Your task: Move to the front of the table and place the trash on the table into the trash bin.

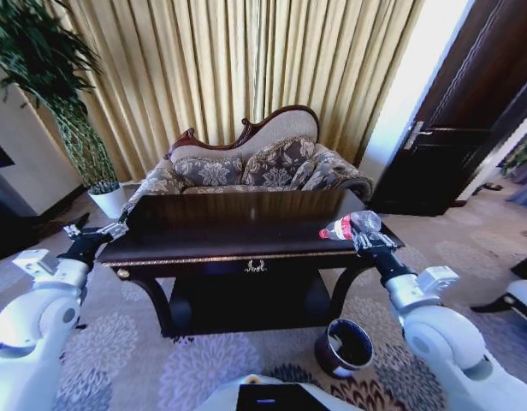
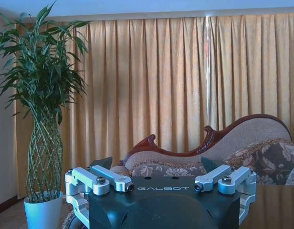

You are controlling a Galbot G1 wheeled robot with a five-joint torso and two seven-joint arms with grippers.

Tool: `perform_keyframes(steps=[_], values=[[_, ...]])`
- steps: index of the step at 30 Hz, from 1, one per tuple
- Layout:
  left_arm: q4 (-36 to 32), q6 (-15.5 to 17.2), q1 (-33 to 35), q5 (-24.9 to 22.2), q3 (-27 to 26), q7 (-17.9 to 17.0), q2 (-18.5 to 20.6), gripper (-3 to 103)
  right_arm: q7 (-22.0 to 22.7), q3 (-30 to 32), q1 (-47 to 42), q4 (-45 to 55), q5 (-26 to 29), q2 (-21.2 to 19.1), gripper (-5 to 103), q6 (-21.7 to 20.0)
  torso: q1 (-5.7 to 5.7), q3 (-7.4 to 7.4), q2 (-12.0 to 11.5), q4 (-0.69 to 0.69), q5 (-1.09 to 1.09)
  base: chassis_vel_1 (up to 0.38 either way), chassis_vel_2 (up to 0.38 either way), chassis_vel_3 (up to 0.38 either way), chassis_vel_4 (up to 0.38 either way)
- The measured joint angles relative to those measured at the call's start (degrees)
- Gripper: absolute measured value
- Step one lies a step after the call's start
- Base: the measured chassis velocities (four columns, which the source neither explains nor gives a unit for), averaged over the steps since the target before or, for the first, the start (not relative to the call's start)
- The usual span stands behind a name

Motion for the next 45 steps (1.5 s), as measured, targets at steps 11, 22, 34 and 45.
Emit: perform_keyframes(steps=[11, 22, 34, 45], values=[[-0.51, -0.22, 0.09, 1.59, 1.7, 0.39, -1.83, 100, -1.47, -1.82, -3.73, -7.54, -6.07, 5.58, 22, -0.61, 0.04, 0.02, -0.02, -0.01, -0.01, 0.044, -0.057, -0.045, 0.047], [-4.0, 0.46, 2.11, 3.46, 2.56, 0.45, -4.72, 100, -2.04, -8.21, 0.21, -33.92, -18.05, 10.59, 22, 1.08, 0.01, 0.0, 0.0, 0.01, 0.0, 0.0, 0.0, 0.0, 0.0], [-3.76, 2.31, 3.48, 3.4, 2.22, 3.87, -3.98, 100, -2.1, -11.91, 13.61, -61.25, -23.43, 14.13, 22, 6.99, 0.01, 0.01, -0.01, 0.0, -0.02, 0.0, 0.0, 0.0, 0.0], [-3.6, 5.15, 3.34, 3.22, 3.14, 6.28, -3.74, 100, -1.83, -11.01, 16.46, -67.63, -23.34, 14.85, 22, 9.14, 0.01, 0.01, -0.01, -0.01, -0.01, 0.0, 0.0, 0.0, 0.0]])
